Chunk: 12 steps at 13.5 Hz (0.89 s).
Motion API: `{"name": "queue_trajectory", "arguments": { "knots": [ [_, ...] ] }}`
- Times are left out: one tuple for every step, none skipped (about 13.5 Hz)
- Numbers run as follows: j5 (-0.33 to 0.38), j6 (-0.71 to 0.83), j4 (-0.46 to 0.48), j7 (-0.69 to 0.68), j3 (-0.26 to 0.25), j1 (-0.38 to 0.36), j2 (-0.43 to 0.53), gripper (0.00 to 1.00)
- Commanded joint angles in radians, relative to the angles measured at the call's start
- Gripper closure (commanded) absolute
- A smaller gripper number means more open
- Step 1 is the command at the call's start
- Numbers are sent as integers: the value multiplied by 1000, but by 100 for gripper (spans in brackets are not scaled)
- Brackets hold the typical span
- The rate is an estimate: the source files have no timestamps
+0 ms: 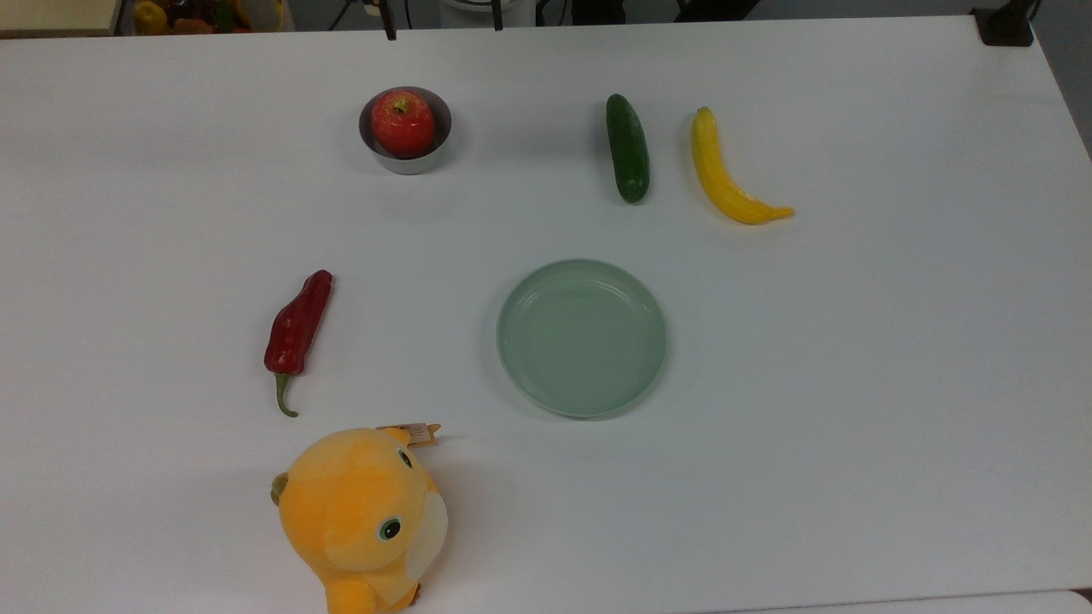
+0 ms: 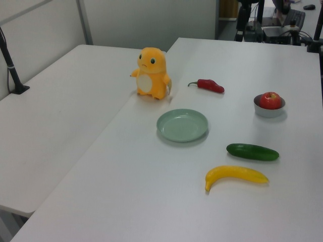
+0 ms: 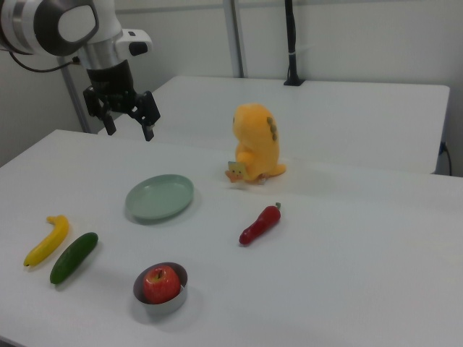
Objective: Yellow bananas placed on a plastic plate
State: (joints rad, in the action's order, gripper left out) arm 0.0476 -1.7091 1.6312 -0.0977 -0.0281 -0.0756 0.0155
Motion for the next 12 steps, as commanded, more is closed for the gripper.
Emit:
{"name": "queue_trajectory", "arguments": {
  "knots": [
    [12, -7, -2, -14, -9, -3, -2, 0],
    [12, -9, -2, -14, -9, -3, -2, 0],
    [12, -9, -1, -16, -9, -3, 0, 0],
    [12, -7, 1, -17, -9, -3, 1, 0],
    [12, -7, 6, -22, -9, -3, 1, 0],
    [12, -7, 16, -22, -9, -4, 4, 0],
    [12, -1, 18, -23, -7, -6, 6, 0],
    [12, 18, 33, -25, -4, -9, 11, 0],
    [12, 38, 44, -27, 0, -12, 12, 0],
    [12, 55, 56, -28, 2, -25, 15, 0],
    [12, 63, 71, -28, 4, -48, 17, 0],
    [12, 66, 88, -27, 11, -73, 26, 0]
  ]
}}
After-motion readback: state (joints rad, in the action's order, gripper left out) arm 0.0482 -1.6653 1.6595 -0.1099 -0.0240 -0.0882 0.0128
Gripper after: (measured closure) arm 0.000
